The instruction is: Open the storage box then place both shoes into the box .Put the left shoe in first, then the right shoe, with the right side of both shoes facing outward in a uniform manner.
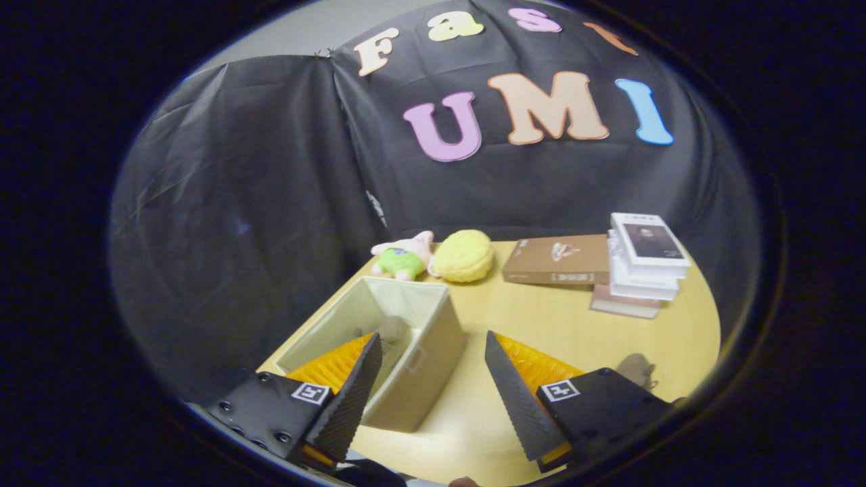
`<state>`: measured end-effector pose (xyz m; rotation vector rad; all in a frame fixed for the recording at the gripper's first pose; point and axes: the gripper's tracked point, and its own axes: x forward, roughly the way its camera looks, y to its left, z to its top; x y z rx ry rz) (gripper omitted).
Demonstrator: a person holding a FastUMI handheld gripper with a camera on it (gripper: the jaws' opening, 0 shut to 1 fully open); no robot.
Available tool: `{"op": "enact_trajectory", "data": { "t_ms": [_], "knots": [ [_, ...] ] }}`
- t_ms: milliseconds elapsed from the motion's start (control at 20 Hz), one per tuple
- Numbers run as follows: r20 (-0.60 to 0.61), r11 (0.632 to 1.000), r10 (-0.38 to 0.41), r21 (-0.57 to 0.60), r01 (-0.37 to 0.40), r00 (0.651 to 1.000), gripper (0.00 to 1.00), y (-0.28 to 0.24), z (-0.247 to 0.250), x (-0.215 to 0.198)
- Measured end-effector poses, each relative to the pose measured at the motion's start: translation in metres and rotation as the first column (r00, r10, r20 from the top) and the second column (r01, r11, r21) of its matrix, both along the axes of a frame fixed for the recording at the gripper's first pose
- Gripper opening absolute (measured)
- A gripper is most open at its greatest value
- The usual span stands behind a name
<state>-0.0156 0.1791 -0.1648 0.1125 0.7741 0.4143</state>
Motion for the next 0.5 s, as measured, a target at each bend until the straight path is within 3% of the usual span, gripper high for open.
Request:
{"op": "enact_trajectory", "data": {
  "t_ms": [500],
  "knots": [
    [0.022, 0.972, -0.150, -0.178, 0.152, 0.988, 0.97, -0.196, -0.036, -0.020]
  ]
}}
